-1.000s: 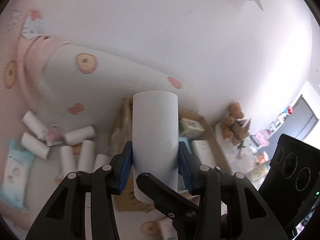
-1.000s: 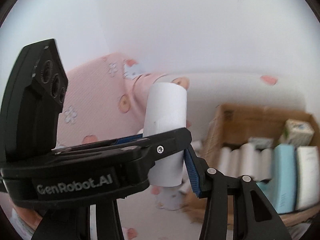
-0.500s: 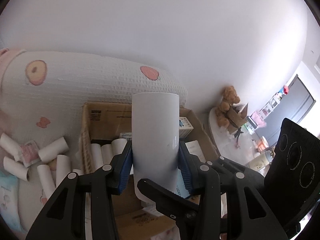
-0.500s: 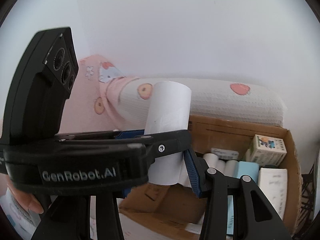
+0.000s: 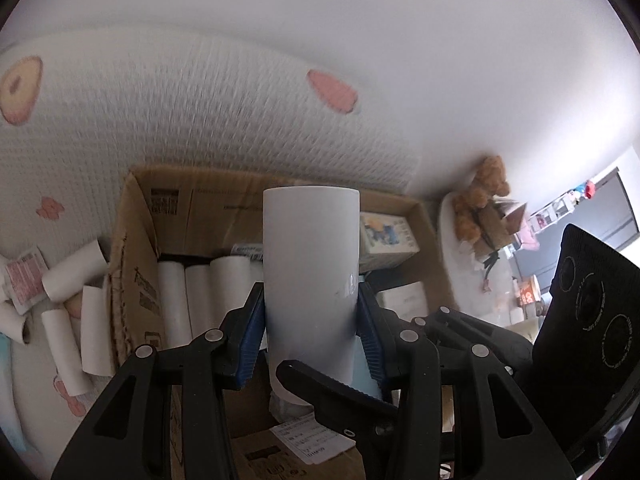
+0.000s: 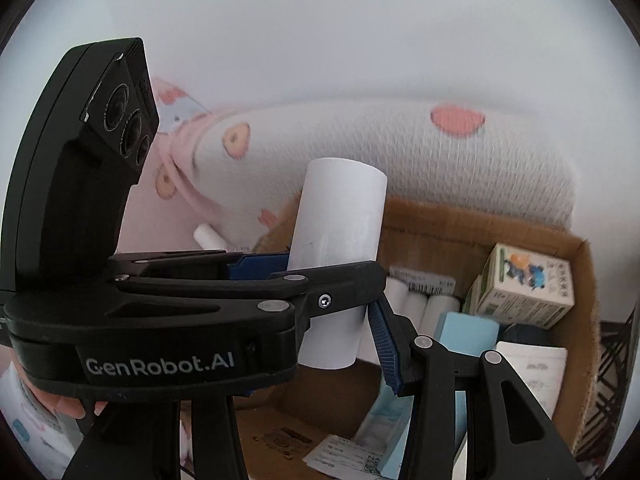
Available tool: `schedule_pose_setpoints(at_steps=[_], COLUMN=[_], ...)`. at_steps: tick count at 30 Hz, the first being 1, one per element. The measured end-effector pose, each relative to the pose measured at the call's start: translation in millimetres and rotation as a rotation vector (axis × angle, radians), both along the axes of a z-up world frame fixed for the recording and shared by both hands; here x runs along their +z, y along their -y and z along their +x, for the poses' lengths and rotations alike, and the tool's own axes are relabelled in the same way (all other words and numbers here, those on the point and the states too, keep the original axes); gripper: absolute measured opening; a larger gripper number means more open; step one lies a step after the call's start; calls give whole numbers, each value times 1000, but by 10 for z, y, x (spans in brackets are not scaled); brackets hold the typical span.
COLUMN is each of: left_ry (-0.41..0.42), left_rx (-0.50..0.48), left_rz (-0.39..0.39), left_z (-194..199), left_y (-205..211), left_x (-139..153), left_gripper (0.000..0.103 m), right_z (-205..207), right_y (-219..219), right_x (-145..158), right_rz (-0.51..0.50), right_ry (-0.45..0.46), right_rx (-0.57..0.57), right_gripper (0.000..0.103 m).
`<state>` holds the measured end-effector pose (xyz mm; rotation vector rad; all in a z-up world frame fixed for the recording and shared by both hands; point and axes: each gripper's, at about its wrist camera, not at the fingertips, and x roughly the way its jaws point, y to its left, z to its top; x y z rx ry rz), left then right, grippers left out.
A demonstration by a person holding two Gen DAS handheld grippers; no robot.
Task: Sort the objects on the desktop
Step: 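Lift the held white tube with the left gripper toward the cardboard box, then lower the tube into the box beside the white rolls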
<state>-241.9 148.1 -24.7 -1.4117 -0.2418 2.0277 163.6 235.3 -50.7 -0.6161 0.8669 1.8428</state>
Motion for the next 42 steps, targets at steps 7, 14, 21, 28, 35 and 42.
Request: schedule_pose_setpoints(at_steps=[7,14,21,28,35,42], left_ry=[176,258,261,202,206,133], left_rx=[13,31,-2,-25,11,-14], left_rz=[-76,-150,-237,-327,-291,-345], left_z=[-321,-455,-525,-438,-410,-357], left_y=[-131,-232,-314,-331,-169,-13], left_x=[-329,-565,-641,-538,-367,-128], left_gripper=[47,47,47,47,48,24], right_z=[138,212,273,357,339,344], right_y=[-384,-682,-872,-903,-940,-984], right_x=[-317,-582,-805,-951,-943,-1000], right_rz=[-155,-275,-369,-396,-384,-406], right_ry=[-49,-57,-128,-226,-230,-282], right_rx=[10,34,3,-11,-22,-25], right_gripper=[43,43,43,42,41,41])
